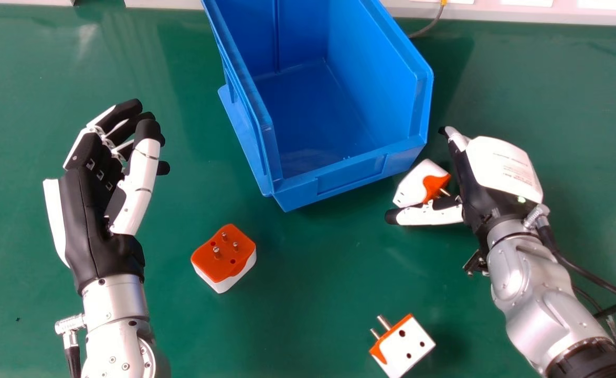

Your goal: Pick all objects and put in blue box

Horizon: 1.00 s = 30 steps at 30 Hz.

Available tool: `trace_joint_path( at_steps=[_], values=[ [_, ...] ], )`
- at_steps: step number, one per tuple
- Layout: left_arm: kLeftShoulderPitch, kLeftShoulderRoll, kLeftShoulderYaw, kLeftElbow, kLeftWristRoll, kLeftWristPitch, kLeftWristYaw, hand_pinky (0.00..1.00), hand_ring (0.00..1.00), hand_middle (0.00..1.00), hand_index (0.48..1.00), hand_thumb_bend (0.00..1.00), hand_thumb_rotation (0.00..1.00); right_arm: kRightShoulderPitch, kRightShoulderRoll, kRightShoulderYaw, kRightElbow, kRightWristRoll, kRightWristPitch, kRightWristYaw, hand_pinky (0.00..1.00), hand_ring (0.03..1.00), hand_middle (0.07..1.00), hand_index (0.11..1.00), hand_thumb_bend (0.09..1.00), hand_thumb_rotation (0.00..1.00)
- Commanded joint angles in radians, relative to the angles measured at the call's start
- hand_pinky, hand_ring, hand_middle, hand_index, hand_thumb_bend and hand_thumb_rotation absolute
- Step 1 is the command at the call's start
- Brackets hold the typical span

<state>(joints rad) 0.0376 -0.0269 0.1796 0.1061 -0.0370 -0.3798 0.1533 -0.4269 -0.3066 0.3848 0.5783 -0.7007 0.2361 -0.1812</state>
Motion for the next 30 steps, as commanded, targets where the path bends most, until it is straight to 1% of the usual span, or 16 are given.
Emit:
trace_joint_path(
  at_steps=[1,4,6,9,12,13,19,20,25,28,30],
  values=[
    [0.003,0.002,-0.004,-0.020,0.009,-0.010,-0.002,0.49,0.63,0.69,0.677,0.61,0.48,0.025,0.011,0.019,0.009,0.020,0.021,0.078,0.74,0.846,0.891,0.905,0.968,0.61],
    [0.004,0.005,-0.003,-0.023,0.006,-0.004,-0.006,0.49,0.63,0.69,0.677,0.61,0.48,0.023,0.006,0.023,-0.011,0.016,0.044,0.122,0.74,0.846,0.891,0.905,0.968,0.61],
    [0.004,0.004,-0.002,-0.024,0.003,-0.003,-0.006,0.49,0.63,0.69,0.679,0.60,0.47,0.023,0.003,0.025,-0.024,0.013,0.055,0.143,0.74,0.847,0.892,0.904,0.968,0.62],
    [0.005,0.003,-0.001,-0.026,0.007,0.000,-0.001,0.49,0.63,0.69,0.682,0.60,0.47,0.024,-0.001,0.028,-0.037,0.011,0.064,0.162,0.74,0.845,0.890,0.899,0.969,0.63],
    [0.004,-0.003,0.000,-0.029,0.005,0.005,0.005,0.50,0.63,0.70,0.683,0.59,0.46,0.024,-0.004,0.030,-0.043,0.013,0.069,0.181,0.74,0.838,0.884,0.890,0.972,0.64],
    [0.004,-0.002,0.000,-0.029,0.007,0.004,0.005,0.50,0.63,0.70,0.683,0.59,0.46,0.023,-0.005,0.031,-0.044,0.012,0.070,0.184,0.74,0.838,0.884,0.890,0.972,0.64],
    [0.003,-0.002,0.000,-0.031,0.005,0.009,0.002,0.50,0.64,0.70,0.685,0.59,0.45,0.020,-0.010,0.037,-0.041,0.009,0.067,0.199,0.74,0.833,0.879,0.879,0.975,0.65],
    [0.003,-0.002,0.000,-0.031,0.002,0.008,0.001,0.50,0.64,0.70,0.686,0.59,0.45,0.019,-0.011,0.039,-0.041,0.007,0.067,0.202,0.74,0.828,0.874,0.869,0.976,0.66],
    [0.002,-0.001,0.001,-0.026,0.006,0.001,0.002,0.50,0.64,0.70,0.686,0.59,0.45,0.018,-0.023,0.056,-0.042,-0.007,0.060,0.214,0.74,0.824,0.870,0.862,0.976,0.66],
    [0.003,-0.002,0.001,-0.028,0.005,0.003,0.004,0.50,0.63,0.70,0.685,0.59,0.45,0.017,-0.028,0.064,-0.039,-0.009,0.052,0.220,0.74,0.819,0.865,0.857,0.975,0.66],
    [0.003,-0.002,0.001,-0.028,0.008,0.003,0.005,0.50,0.63,0.70,0.685,0.59,0.45,0.015,-0.032,0.071,-0.037,-0.013,0.050,0.225,0.74,0.812,0.857,0.848,0.970,0.66]
  ],
)
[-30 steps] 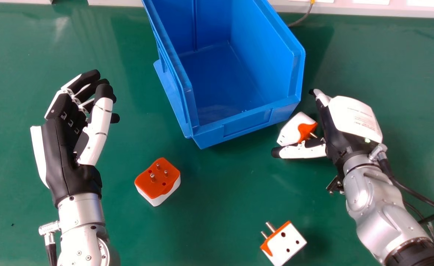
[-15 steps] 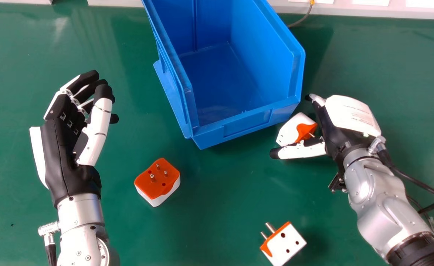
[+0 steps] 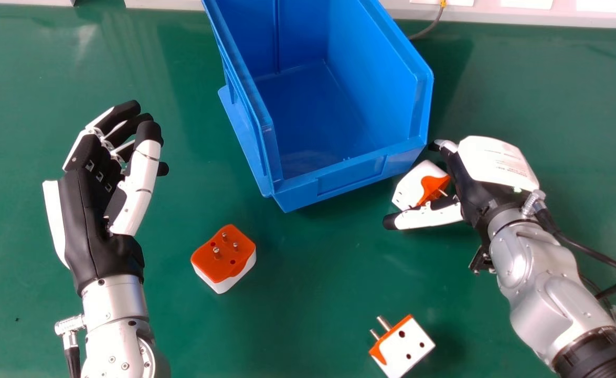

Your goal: Pick all objects and put in blue box

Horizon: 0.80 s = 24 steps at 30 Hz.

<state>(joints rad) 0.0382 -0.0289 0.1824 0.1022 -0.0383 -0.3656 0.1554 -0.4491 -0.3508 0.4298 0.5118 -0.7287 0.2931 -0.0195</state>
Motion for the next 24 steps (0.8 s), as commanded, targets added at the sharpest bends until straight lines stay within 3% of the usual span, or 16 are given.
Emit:
trace_joint_path(
  at_steps=[1,10,16,20,24],
  values=[
    [0.002,0.001,-0.002,-0.024,0.010,-0.012,0.003,0.50,0.63,0.70,0.685,0.59,0.45,0.037,0.011,0.029,0.029,0.014,-0.007,0.067,0.74,0.812,0.857,0.848,0.970,0.66],
    [0.003,-0.001,0.000,-0.029,-0.001,-0.004,-0.001,0.50,0.63,0.69,0.684,0.60,0.45,0.038,0.001,0.046,0.025,0.011,-0.014,0.073,0.73,0.800,0.842,0.826,0.961,0.65],
    [0.004,0.000,-0.001,-0.031,0.004,-0.004,0.000,0.49,0.63,0.69,0.683,0.60,0.44,0.041,0.001,0.047,0.021,0.005,-0.017,0.076,0.73,0.795,0.833,0.813,0.953,0.63],
    [0.004,0.003,-0.001,-0.031,0.014,-0.001,0.006,0.49,0.63,0.69,0.683,0.60,0.44,0.040,-0.002,0.055,0.023,-0.004,-0.019,0.076,0.73,0.793,0.830,0.809,0.949,0.63],
    [0.003,0.000,0.000,-0.030,0.004,-0.002,0.001,0.49,0.63,0.69,0.678,0.61,0.45,0.040,-0.006,0.069,0.026,-0.020,-0.021,0.063,0.73,0.788,0.824,0.804,0.944,0.62]
  ],
)
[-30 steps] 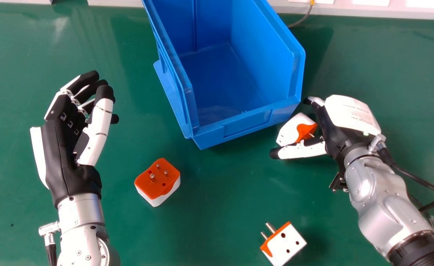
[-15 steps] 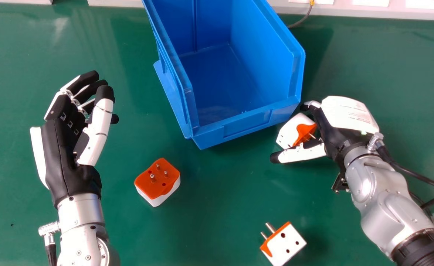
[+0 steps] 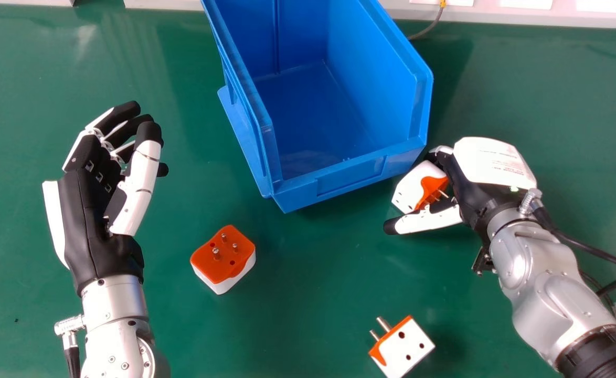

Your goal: Pick all objects and put in blue box

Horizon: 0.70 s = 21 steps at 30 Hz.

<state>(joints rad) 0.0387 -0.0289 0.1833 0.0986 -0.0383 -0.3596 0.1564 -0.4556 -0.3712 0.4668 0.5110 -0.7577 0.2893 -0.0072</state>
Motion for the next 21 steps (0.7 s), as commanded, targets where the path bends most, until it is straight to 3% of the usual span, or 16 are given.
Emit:
trace_joint_path(
  at_steps=[1,14,21],
  values=[
    [0.003,0.001,-0.001,-0.027,0.005,-0.008,0.000,0.49,0.63,0.69,0.678,0.61,0.45,0.047,0.014,0.036,0.027,0.004,-0.017,0.047,0.73,0.788,0.824,0.804,0.944,0.62],
    [0.006,0.002,-0.002,-0.034,0.012,0.000,0.002,0.49,0.62,0.68,0.676,0.63,0.46,0.060,0.017,0.098,0.049,-0.119,-0.003,-0.049,0.68,0.729,0.778,0.776,0.933,0.60],
    [0.005,0.002,-0.001,-0.030,0.008,-0.004,0.001,0.49,0.62,0.68,0.676,0.64,0.47,0.071,0.024,0.090,0.062,-0.115,-0.044,-0.141,0.62,0.673,0.737,0.756,0.919,0.58]
  ],
)
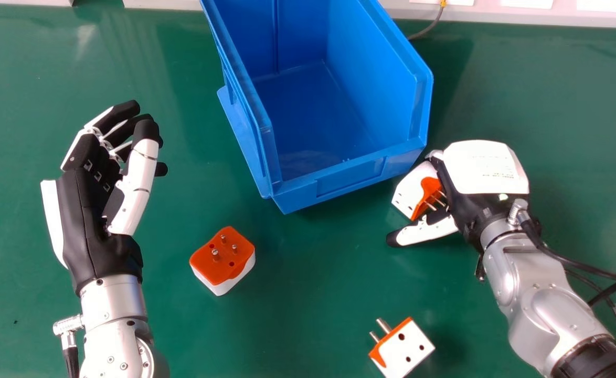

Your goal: Pick all objects and put in blue box

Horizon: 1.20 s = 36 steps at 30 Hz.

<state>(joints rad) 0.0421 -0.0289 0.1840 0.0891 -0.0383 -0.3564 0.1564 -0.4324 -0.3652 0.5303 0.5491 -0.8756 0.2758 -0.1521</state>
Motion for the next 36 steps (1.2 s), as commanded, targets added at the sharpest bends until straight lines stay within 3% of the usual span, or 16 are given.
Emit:
trace_joint_path(
  at_steps=[1,5,6,7,10,11,12,15,16,22,23,36],
  values=[
    [0.001,0.003,-0.001,-0.019,0.009,-0.009,0.001,0.49,0.62,0.68,0.676,0.64,0.47,0.051,0.020,0.019,0.024,0.016,-0.045,-0.008,0.62,0.673,0.737,0.756,0.919,0.58],
    [0.000,0.003,0.000,-0.015,-0.003,-0.011,-0.008,0.49,0.62,0.68,0.676,0.64,0.47,0.064,0.020,-0.017,0.016,0.076,-0.125,-0.022,0.59,0.643,0.711,0.740,0.908,0.57],
    [0.000,0.003,0.001,-0.015,-0.003,-0.010,-0.007,0.49,0.62,0.68,0.676,0.64,0.47,0.066,0.017,-0.021,0.016,0.086,-0.147,-0.027,0.59,0.643,0.711,0.740,0.908,0.57],
    [-0.001,0.002,0.001,-0.016,-0.002,-0.009,-0.006,0.49,0.62,0.68,0.676,0.64,0.47,0.067,0.014,-0.024,0.017,0.091,-0.161,-0.030,0.49,0.545,0.624,0.718,0.878,0.47],
    [-0.001,0.002,0.001,-0.016,0.000,-0.006,-0.006,0.49,0.62,0.68,0.676,0.64,0.47,0.069,0.012,-0.032,0.022,0.101,-0.191,-0.032,0.49,0.545,0.624,0.718,0.878,0.47],
    [-0.001,0.003,0.001,-0.015,0.004,-0.008,-0.005,0.49,0.62,0.68,0.675,0.64,0.46,0.068,0.012,-0.033,0.025,0.106,-0.196,-0.030,0.41,0.469,0.556,0.672,0.804,0.40],
    [-0.001,0.004,0.000,-0.014,0.008,-0.010,-0.004,0.49,0.62,0.68,0.675,0.64,0.46,0.067,0.013,-0.034,0.024,0.109,-0.197,-0.023,0.41,0.469,0.556,0.672,0.804,0.40],
    [-0.002,0.003,0.000,-0.012,0.004,-0.014,-0.006,0.49,0.62,0.68,0.675,0.64,0.46,0.067,0.011,-0.028,0.014,0.106,-0.189,-0.001,0.41,0.469,0.556,0.672,0.804,0.40],
    [-0.002,0.001,0.001,-0.011,0.003,-0.016,-0.005,0.49,0.62,0.68,0.677,0.63,0.46,0.067,0.010,-0.027,0.010,0.105,-0.190,0.004,0.36,0.428,0.524,0.640,0.746,0.32],
    [-0.004,0.002,0.002,-0.009,0.010,-0.011,0.002,0.49,0.62,0.68,0.677,0.63,0.46,0.068,0.006,-0.017,-0.014,0.094,-0.175,0.041,0.36,0.428,0.524,0.640,0.746,0.32],
    [-0.005,0.001,0.003,-0.009,0.009,-0.009,0.003,0.49,0.62,0.68,0.679,0.62,0.45,0.068,0.005,-0.017,-0.019,0.094,-0.173,0.048,0.34,0.412,0.507,0.616,0.700,0.26],
    [-0.007,0.005,0.004,-0.004,0.008,-0.008,-0.002,0.49,0.63,0.69,0.682,0.61,0.45,0.066,-0.005,0.000,-0.065,0.071,-0.116,0.139,0.33,0.407,0.504,0.579,0.632,0.16]
  ],
)
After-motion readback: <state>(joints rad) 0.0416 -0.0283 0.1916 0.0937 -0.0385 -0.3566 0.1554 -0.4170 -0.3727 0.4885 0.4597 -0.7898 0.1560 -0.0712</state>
